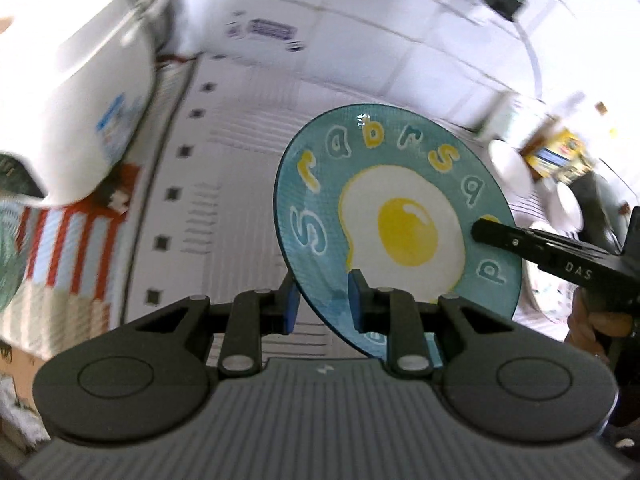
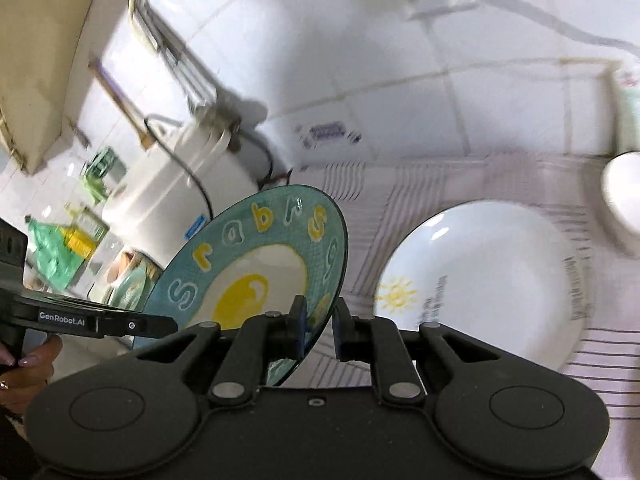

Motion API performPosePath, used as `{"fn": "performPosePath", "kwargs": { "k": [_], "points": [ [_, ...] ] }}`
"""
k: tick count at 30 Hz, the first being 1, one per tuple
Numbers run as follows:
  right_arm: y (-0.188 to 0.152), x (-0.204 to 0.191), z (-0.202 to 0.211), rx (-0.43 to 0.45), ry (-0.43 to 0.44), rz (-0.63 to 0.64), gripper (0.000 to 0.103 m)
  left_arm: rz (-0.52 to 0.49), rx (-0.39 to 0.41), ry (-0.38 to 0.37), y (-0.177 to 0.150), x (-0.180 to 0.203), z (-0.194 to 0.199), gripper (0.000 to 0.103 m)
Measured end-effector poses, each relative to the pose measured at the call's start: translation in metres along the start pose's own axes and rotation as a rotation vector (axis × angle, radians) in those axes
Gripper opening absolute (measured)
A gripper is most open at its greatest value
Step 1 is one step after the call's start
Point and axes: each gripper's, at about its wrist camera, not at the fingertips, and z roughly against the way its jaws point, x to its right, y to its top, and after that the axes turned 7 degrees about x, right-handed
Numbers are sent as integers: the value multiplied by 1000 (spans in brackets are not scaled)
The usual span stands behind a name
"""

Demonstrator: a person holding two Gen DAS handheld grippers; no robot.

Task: Organize plates and bowls
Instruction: 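Carry the egg plate over the white plate and lower it on top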

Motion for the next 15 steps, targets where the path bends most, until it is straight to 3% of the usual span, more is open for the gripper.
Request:
{"fn": "performPosePath", "kwargs": {
  "k": [9,15],
  "points": [
    [6,21,45,31,-152,33,21,-102,-52,-119,20,45,-41,24],
    [9,45,54,46,-238,2,20,-195,-101,-145,26,77,-78,24]
  ]
}}
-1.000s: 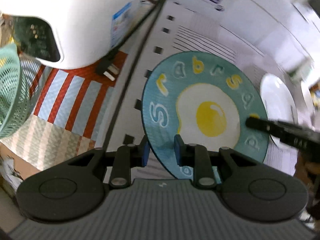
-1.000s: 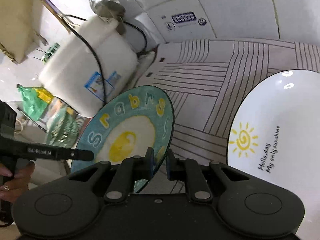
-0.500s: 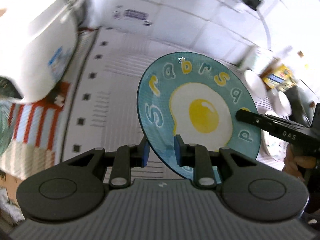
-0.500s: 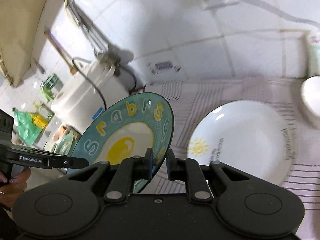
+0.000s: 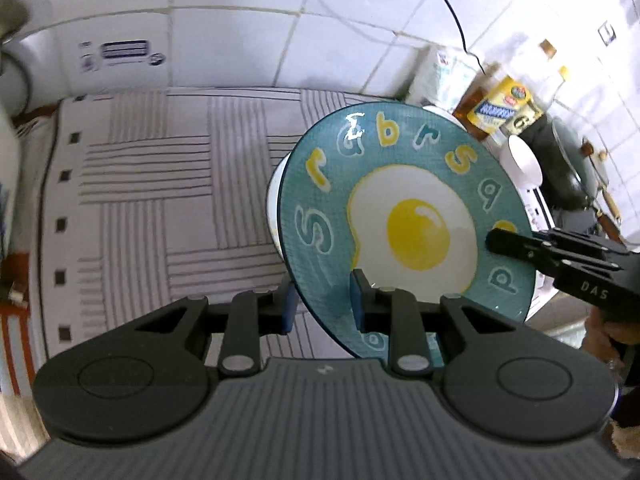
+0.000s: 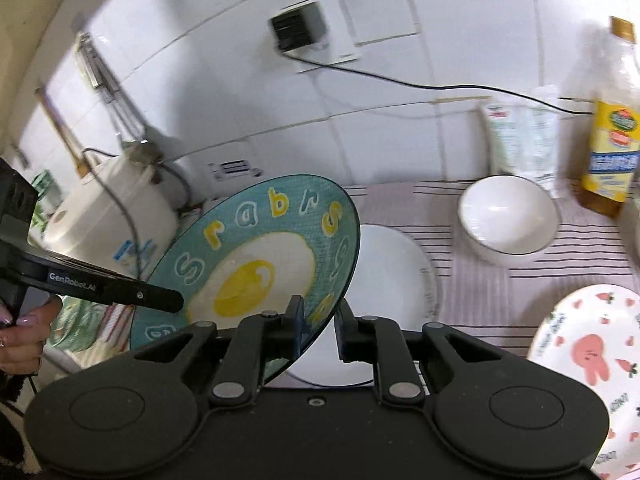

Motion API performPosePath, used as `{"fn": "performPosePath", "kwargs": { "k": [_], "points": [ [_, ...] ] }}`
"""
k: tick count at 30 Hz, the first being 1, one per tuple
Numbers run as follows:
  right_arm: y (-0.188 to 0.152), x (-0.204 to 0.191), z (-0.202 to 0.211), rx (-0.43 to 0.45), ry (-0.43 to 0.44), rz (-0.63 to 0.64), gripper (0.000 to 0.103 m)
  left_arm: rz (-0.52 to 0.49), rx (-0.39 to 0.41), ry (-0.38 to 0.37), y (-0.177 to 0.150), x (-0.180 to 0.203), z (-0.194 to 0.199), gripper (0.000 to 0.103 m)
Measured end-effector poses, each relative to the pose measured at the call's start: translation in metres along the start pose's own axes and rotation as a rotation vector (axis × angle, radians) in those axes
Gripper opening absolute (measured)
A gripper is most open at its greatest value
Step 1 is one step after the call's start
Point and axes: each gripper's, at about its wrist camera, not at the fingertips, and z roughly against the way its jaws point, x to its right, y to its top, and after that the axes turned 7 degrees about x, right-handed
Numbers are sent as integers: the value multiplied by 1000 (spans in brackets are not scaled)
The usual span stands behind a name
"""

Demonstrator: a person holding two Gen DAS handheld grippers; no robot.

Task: Organize plates and bowls
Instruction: 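Carry the egg plate over the white plate and lower it on top, then open both grippers and pull back from the stacked plates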

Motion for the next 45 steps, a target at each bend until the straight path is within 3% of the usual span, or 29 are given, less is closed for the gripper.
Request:
{"fn": "performPosePath", "kwargs": {
  "k": [12,17,30,34,38,43,45],
  "points": [
    [-12,29,-60,-118,-85,-95,21,55,-197,22,23,-31,-93,28],
    [-18,23,-69,-152,-108,-139,21,-14,-234,75,24,-23,-98,33],
    [-26,31,-84,-194,-165,-228,22,-51,-303,80,30,-26,-124,33],
    [-27,6,-94,-221,-268,-83,32,-46,-314,96,26,-24,-132,33],
    [-27,5,-93,-214,-300,-99,33,-19,-299,111,25,-23,-136,33],
    [-26,-15,-103,-235,-396,60,40,-55,-291,135,21,-18,-134,28],
    [-27,-14,-103,-228,-403,64,40,-67,-287,145,18,-16,-131,27]
  ]
}}
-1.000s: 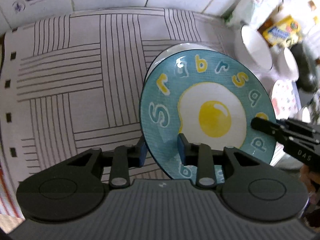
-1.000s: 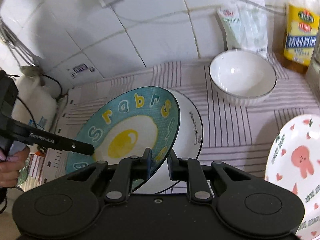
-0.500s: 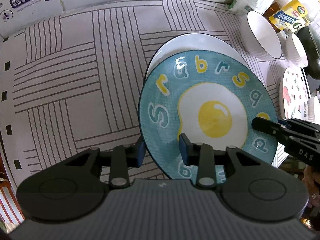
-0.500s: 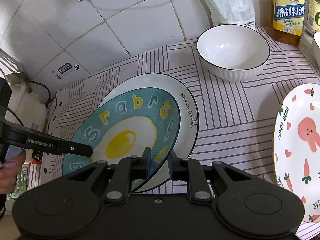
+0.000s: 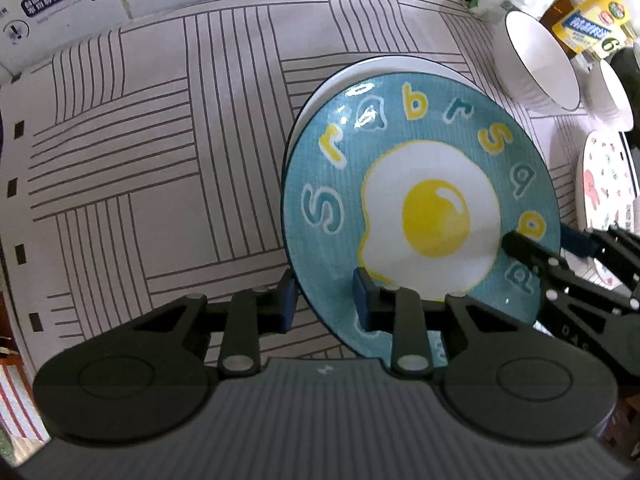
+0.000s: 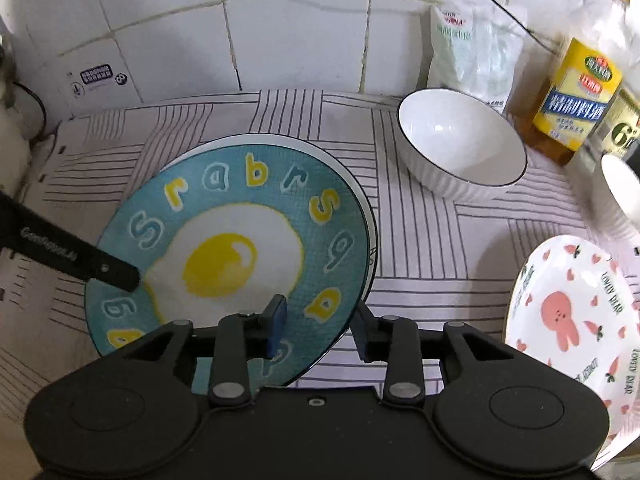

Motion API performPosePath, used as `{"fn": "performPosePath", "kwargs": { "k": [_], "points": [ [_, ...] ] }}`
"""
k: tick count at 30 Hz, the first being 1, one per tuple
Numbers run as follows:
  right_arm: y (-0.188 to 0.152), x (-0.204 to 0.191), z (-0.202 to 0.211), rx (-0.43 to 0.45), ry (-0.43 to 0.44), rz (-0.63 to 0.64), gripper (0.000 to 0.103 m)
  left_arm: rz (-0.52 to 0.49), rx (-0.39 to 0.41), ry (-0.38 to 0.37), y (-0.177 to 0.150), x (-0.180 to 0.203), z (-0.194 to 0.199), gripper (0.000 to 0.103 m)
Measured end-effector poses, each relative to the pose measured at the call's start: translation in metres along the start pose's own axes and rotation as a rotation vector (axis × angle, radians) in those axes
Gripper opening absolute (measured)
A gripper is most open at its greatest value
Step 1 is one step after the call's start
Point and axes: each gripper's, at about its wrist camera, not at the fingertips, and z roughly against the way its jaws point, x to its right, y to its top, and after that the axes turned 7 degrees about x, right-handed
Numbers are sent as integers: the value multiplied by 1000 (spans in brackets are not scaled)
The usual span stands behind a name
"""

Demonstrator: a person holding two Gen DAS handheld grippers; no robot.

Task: Organize plates and bowls
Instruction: 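Open both grippers and pull back from the stacked plates, then move both grippers to the rim of the pink bunny plate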

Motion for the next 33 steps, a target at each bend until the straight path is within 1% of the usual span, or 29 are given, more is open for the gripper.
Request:
{"fn": "performPosePath", "kwargs": {
  "k": [5,9,10,11,13,14,18,22,23,25,28,29,30,33],
  "points": [
    [-3,-2,-3,-16,-43,29,39,14,-9,7,-5,4,2,23],
    [-8,-10,-4,3,-66,94,39,19,5,9,-14,8,8,20],
    [-9,-11,-4,6,-68,104,38,28,1,3,-16,10,10,17],
    [-10,-11,-2,17,-67,116,36,40,-2,-10,-19,10,16,17],
    [-10,-9,10,42,-63,124,35,41,25,-38,-23,14,31,17],
    [-8,-5,19,59,-46,109,35,35,43,-34,-26,17,41,17],
    [-4,22,63,132,41,18,36,-1,100,-12,-38,30,76,17],
    [-3,48,108,194,63,-20,38,-10,121,-25,-45,41,104,17],
    [-3,55,117,205,72,-28,39,-16,126,-17,-46,46,111,17],
    [-5,74,132,198,132,-60,39,-30,129,0,-43,57,118,17],
    [-17,107,149,218,208,-113,42,-81,129,69,-39,81,123,19],
    [-22,118,153,220,222,-128,42,-100,135,80,-38,91,126,19],
    [-28,131,159,231,232,-139,43,-110,145,81,-38,101,129,19],
    [-42,159,174,258,234,-156,49,-135,182,87,-38,129,140,19]
  ]
}}
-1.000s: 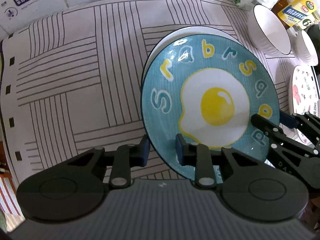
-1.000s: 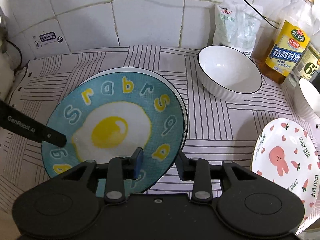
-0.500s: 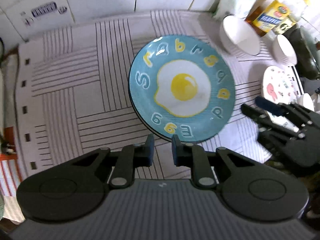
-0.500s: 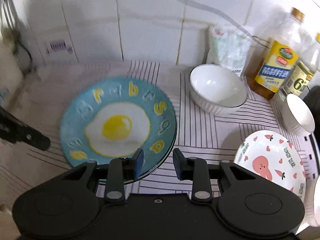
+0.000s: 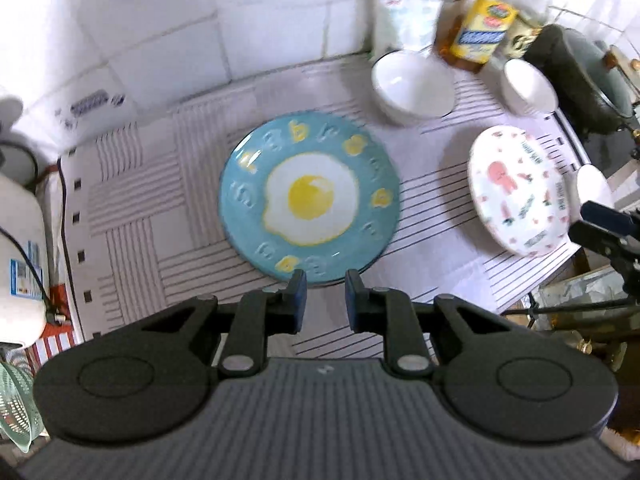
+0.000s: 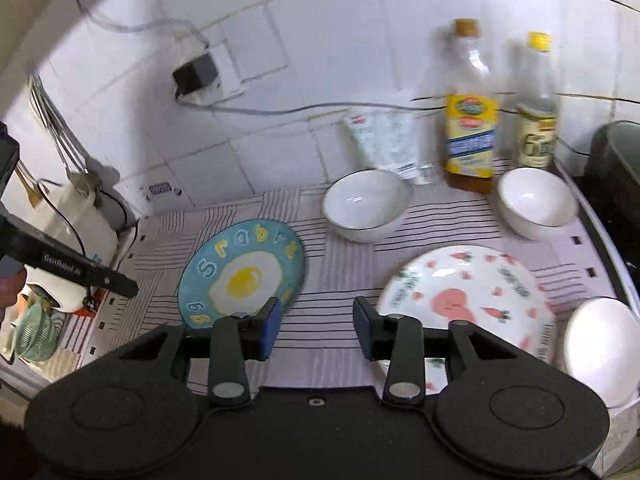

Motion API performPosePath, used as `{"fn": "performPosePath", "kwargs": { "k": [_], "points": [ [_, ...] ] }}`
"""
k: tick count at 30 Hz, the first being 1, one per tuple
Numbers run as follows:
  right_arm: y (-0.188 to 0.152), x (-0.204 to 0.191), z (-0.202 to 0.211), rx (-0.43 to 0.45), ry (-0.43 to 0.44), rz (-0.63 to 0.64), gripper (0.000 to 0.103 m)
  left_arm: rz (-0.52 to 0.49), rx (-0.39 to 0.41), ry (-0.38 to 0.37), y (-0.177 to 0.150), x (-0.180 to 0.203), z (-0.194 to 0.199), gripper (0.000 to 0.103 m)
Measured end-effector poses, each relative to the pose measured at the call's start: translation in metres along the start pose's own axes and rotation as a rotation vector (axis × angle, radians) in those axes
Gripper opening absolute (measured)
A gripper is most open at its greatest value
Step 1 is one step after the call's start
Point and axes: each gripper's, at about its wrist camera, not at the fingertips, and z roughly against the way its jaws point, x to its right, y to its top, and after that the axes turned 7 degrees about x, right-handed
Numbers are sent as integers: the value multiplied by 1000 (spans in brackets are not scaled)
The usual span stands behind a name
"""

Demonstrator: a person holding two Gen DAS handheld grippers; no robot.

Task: Organize plates and bowls
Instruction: 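Move both grippers to the rim of the pink bunny plate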

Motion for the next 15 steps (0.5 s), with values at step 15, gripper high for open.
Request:
{"fn": "performPosePath", "kwargs": {
  "k": [15],
  "points": [
    [-27,115,30,-19,98,-96,74,10,111,-52,10,127,-29,40]
  ]
}}
